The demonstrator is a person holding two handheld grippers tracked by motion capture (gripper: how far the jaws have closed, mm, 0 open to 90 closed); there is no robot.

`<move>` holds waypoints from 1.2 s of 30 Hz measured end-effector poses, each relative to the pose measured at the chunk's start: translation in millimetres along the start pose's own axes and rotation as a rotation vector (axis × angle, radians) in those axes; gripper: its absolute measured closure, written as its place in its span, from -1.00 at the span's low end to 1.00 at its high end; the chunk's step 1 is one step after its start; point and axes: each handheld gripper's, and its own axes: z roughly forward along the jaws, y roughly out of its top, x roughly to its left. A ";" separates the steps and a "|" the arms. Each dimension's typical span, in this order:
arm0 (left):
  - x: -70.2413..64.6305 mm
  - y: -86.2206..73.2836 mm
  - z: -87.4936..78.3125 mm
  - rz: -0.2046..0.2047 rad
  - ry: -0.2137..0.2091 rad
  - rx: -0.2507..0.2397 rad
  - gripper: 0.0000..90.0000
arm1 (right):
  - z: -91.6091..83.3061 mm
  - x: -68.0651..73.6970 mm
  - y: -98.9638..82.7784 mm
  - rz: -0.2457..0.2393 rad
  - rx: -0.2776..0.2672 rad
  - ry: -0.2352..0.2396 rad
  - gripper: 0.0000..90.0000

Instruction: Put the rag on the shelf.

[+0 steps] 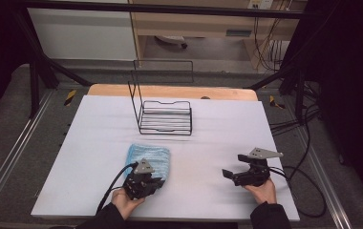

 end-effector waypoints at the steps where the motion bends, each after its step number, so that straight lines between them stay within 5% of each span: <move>1: 1.4 0.2 -2.0 -0.004 -0.012 -0.012 0.72 | 0.2 0.6 0.3 -0.001 0.001 0.001 -0.97; 4: 4.3 2.1 -11.3 0.003 -0.001 -0.037 0.44 | 2.1 3.2 2.4 -0.010 0.002 0.006 -0.97; 8: 14.5 2.8 -30.6 0.030 0.074 -0.072 0.13 | 5.9 8.9 8.3 -0.003 0.009 0.025 -0.95; 11: 29.9 -0.4 -44.9 0.012 0.125 -0.082 -0.08 | 12.4 15.6 15.7 -0.002 0.016 0.026 -0.94; 17: 59.5 -20.5 -68.9 -0.063 0.185 -0.078 -0.21 | 23.9 25.8 25.4 -0.017 0.040 0.017 -0.92; 22: 72.3 -34.3 -73.0 -0.090 0.216 -0.050 -0.27 | 39.5 41.4 39.4 -0.053 0.058 0.028 -0.92; 27: 73.9 -36.2 -68.2 -0.085 0.225 -0.034 -0.28 | 64.9 63.9 64.8 -0.080 0.029 0.058 -0.90; 36: 77.0 -39.8 -59.1 -0.103 0.222 -0.002 -0.26 | 115.0 80.1 86.7 -0.063 0.039 0.044 -0.84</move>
